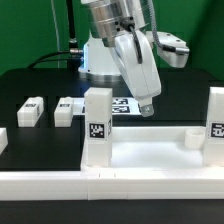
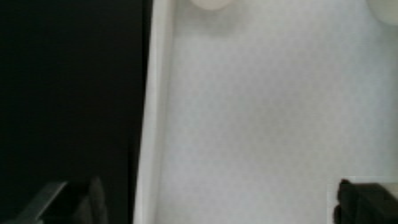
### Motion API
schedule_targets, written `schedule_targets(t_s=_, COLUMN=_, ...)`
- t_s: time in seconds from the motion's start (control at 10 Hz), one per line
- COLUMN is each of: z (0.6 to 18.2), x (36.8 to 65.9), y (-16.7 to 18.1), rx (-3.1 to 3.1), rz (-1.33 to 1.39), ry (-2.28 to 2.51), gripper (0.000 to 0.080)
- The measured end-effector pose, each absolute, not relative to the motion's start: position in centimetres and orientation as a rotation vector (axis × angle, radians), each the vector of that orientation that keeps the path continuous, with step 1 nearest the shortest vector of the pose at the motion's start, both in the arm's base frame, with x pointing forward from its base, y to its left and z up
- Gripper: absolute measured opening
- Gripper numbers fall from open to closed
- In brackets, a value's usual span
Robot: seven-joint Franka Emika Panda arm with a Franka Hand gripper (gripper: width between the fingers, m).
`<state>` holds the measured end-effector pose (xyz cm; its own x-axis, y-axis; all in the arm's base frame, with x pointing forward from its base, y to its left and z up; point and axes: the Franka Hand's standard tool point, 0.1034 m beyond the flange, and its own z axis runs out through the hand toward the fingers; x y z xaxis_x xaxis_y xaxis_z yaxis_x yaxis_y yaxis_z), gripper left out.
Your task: Assemble desk
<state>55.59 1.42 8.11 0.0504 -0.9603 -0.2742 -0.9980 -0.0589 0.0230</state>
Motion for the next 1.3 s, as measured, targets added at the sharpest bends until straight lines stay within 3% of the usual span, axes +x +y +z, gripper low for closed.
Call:
schedule_targets(t_s=0.3, z=5.4, x=53.1, y=0.7, rx=-1.995, rz=0.161, ry=2.111, gripper=0.0649)
schedule_targets(t_s=0.6, z=2.9, x=51.7, y=1.5, rx=-2.035, rz=0.231, ry=2.126, gripper=0.0649)
schedule_targets(t_s=0.9, z=1.6, x=52.3, y=3.4, rx=-2.068, rz=0.506, ry=2.111, gripper=0.0649)
schedule_targets(t_s=1.2, z=1.1, x=52.4, y=3.4, rx=-2.075, rz=0.503, ry=2.116, gripper=0.0649)
schedule_targets(t_s=1.3, z=1.1, x=52.4, y=3.4, rx=-2.075, rz=0.503, ry=2.117, gripper=0.0528)
